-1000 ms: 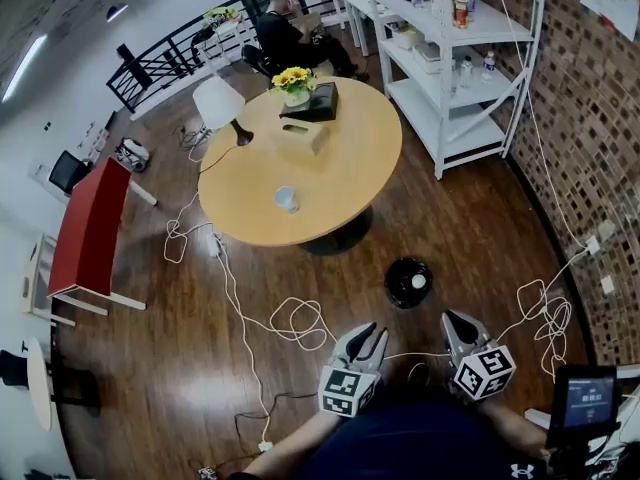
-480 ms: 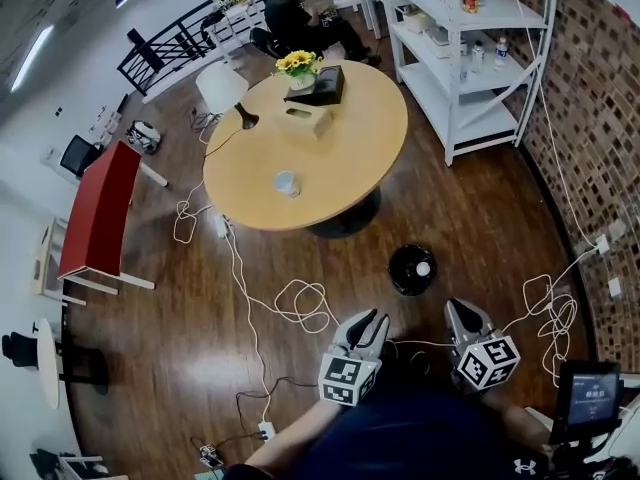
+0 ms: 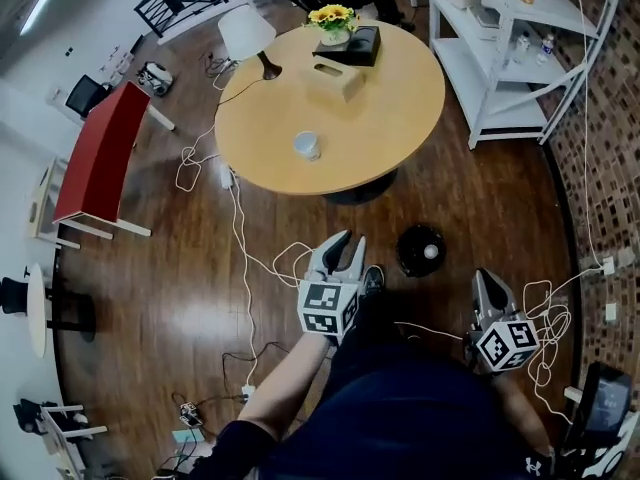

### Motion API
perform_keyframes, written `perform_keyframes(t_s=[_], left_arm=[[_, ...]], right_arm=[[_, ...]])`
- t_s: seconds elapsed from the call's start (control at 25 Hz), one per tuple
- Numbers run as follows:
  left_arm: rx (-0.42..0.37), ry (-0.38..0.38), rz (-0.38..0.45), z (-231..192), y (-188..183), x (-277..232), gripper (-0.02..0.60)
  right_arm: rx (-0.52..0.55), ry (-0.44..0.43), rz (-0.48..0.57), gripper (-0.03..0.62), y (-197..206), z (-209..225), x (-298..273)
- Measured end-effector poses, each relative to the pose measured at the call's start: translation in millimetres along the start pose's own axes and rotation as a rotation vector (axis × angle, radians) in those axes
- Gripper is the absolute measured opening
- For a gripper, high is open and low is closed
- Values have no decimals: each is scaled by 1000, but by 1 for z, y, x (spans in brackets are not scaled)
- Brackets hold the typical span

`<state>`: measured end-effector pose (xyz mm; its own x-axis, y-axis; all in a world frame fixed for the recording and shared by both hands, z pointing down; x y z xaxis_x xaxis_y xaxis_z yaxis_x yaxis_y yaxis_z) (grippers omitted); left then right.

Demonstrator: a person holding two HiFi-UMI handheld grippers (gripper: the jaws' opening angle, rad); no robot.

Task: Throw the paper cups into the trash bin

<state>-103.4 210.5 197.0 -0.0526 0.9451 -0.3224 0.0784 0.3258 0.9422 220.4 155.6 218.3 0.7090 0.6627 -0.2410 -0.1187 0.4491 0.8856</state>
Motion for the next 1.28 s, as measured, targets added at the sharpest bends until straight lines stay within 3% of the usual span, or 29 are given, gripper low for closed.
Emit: perform_keyframes(t_s=[0.32, 0.56, 0.68, 0.88, 1.08, 1.28], left_arm=[[-28, -223, -44, -167, -18, -94, 92], [7, -286, -141, -263, -15, -153, 98], [37, -285, -187, -291, -10, -175, 101], [140, -284, -185, -288, -8, -157, 103], [237, -295, -190, -246, 22, -85, 101], [350, -405, -232, -219, 61, -9, 101]], right_arm=[[24, 71, -26, 11, -34, -5, -91], [72, 54, -70, 11, -54, -22, -175], [125, -9, -109, 11, -57, -32, -226], [240, -230, -208, 11, -53, -66, -318], [390, -464, -357, 12, -41, -112, -418], [468, -541, -465, 14, -20, -147, -510]])
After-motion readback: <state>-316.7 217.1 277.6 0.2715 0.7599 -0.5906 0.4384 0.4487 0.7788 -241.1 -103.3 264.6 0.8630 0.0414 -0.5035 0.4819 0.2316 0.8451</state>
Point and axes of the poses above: the fingertips, and each gripper's own axes: x backward along the fingers, z to its right, y out of its underside, the point moved 9 cm from there along x, backward along the fingers
